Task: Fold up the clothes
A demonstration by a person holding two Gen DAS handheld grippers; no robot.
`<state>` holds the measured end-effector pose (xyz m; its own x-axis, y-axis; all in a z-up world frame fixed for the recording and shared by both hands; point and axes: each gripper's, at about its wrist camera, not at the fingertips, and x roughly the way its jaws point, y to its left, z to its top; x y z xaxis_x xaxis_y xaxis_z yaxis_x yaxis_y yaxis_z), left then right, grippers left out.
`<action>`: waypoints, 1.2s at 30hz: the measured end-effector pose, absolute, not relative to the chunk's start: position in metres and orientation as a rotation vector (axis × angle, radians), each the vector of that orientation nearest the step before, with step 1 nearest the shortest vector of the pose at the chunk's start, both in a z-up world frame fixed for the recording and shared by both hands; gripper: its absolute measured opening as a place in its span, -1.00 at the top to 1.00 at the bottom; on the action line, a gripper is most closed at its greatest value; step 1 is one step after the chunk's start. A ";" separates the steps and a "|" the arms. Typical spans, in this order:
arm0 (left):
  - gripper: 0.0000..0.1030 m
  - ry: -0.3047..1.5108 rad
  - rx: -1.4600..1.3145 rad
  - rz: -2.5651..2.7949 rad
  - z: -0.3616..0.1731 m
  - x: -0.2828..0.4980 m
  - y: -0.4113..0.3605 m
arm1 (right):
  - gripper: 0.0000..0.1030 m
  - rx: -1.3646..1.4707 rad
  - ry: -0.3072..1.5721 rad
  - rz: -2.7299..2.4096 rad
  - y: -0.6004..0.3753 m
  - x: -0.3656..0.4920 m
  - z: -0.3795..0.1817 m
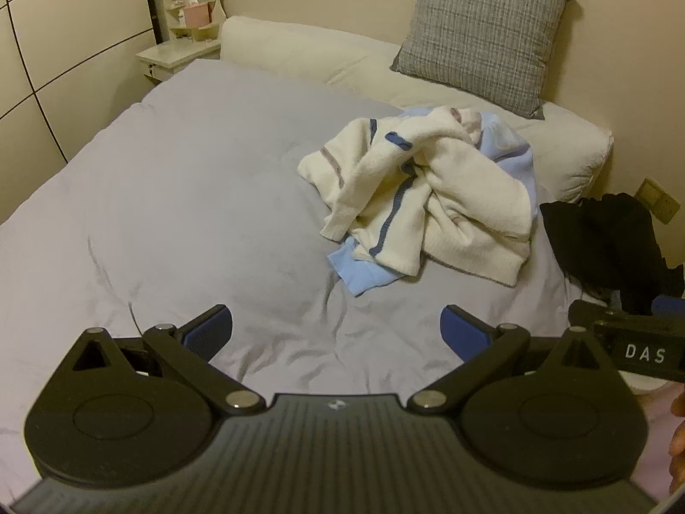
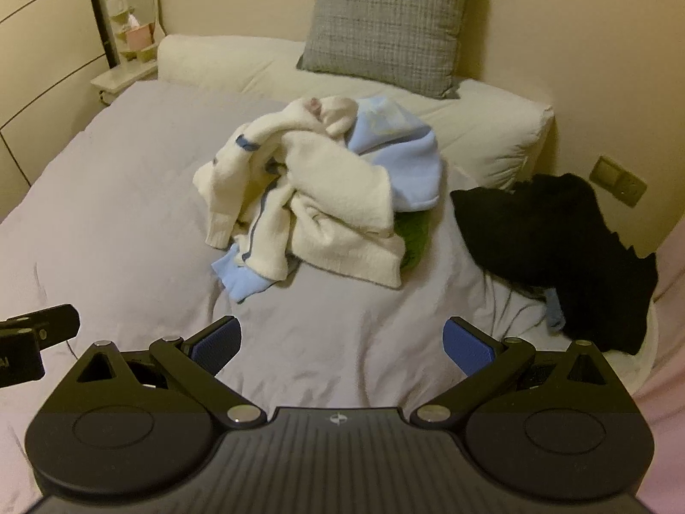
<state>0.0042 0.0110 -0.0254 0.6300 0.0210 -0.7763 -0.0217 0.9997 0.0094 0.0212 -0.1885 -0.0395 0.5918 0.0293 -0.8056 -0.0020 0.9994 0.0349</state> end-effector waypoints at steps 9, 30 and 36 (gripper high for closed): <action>-0.99 0.942 -0.014 0.047 -0.047 0.041 0.009 | -0.96 0.028 1.009 0.061 -0.193 0.065 -0.066; -0.98 1.136 -0.053 0.086 -0.140 0.187 -0.016 | -1.00 -0.192 1.009 0.133 -0.203 0.231 -0.130; -0.98 1.171 -0.105 0.089 -0.160 0.220 -0.008 | -1.00 -0.108 0.999 0.206 -0.209 0.271 -0.127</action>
